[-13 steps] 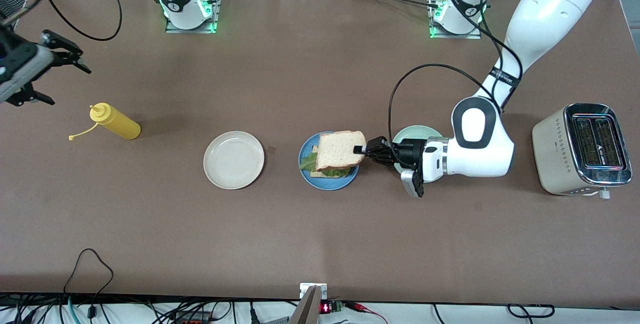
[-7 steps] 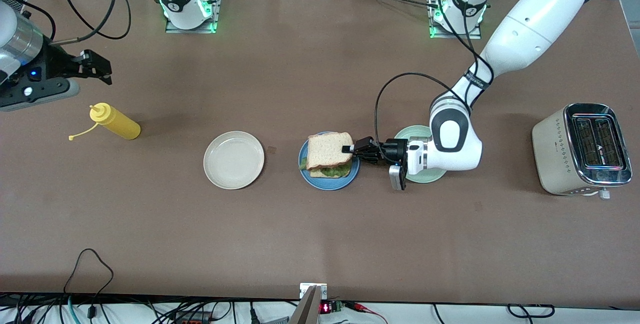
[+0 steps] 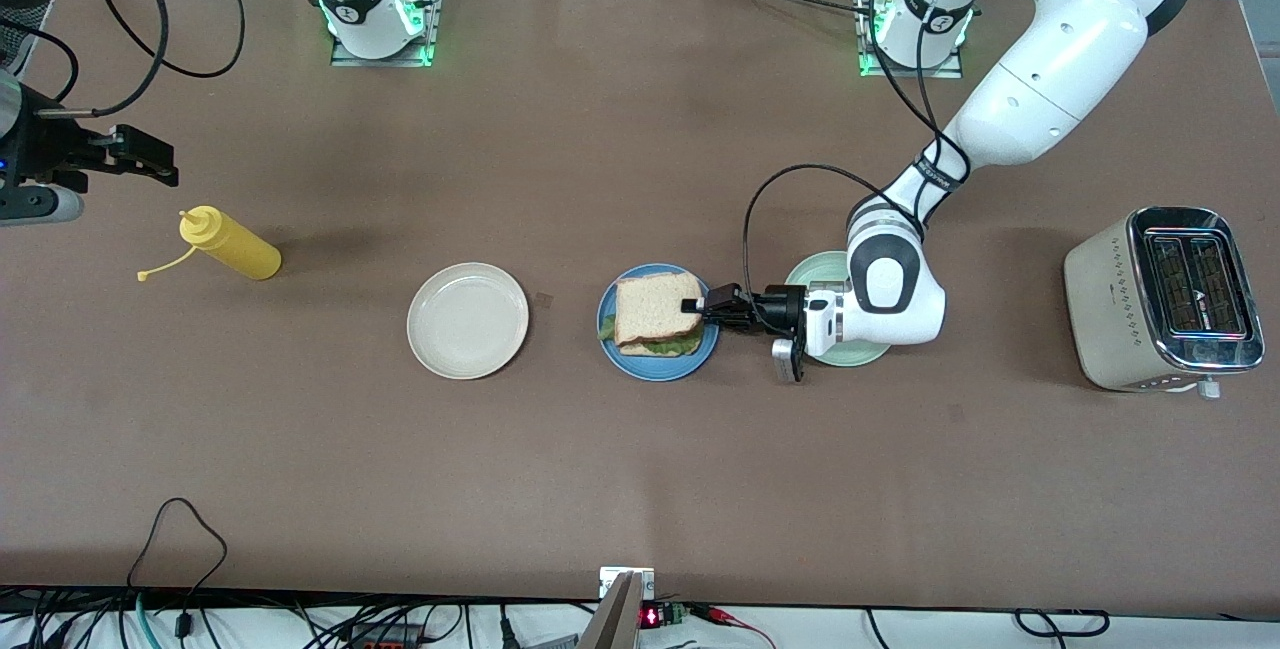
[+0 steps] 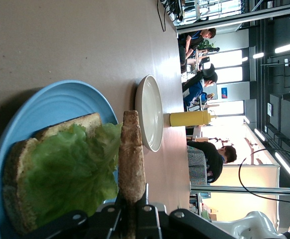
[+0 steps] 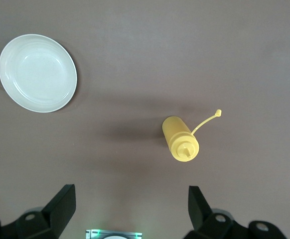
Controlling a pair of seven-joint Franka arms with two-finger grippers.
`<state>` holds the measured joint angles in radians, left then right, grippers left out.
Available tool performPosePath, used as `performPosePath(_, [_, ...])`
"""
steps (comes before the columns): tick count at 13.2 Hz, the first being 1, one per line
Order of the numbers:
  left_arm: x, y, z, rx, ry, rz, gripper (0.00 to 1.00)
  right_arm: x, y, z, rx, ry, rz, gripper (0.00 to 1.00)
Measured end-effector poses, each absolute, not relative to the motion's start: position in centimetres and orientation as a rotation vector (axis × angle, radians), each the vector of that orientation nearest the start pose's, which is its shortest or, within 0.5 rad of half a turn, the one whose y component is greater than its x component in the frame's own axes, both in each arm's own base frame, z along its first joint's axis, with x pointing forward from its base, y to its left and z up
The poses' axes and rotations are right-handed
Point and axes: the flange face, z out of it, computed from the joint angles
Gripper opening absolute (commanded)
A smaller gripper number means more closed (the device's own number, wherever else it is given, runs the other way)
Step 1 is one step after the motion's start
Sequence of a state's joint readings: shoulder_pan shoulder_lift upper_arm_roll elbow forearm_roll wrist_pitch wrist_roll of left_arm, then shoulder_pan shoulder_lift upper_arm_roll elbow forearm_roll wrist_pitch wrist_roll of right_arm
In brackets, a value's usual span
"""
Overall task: Make sandwich in blue plate with both arms
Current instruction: 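Lower the bread onto the lettuce and open the left gripper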
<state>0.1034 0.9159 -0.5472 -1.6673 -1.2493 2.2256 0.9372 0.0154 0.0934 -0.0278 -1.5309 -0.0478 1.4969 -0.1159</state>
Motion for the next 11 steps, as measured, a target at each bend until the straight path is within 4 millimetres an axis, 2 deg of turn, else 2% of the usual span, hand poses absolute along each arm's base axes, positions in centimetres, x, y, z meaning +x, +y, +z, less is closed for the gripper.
performPosePath(1, [60.6,-28.0,13.9,1.841,-0.168,0.009,1.00,57.3,-1.5,58.4,-3.152,-0.146,0.205,1.00])
performPosePath(4, [61.4,-27.1,13.8,1.856,-0.165,0.033,1.00,57.4,-1.7,58.1,-3.138,-0.129,0.211,1.00])
performPosePath(7, [62.6,-25.3,14.1,1.918,-0.266,0.060,1.00,58.1,-2.5,56.7,-3.130,-0.090,0.242,1.00])
performPosePath(9, [63.4,-24.0,15.0,1.964,-0.326,0.069,1.00,58.5,-3.0,56.2,-3.125,-0.074,0.229,1.00])
performPosePath(11, [64.2,-22.9,17.0,2.032,-0.396,0.053,1.00,58.8,-2.7,55.8,-3.121,-0.055,0.236,1.00])
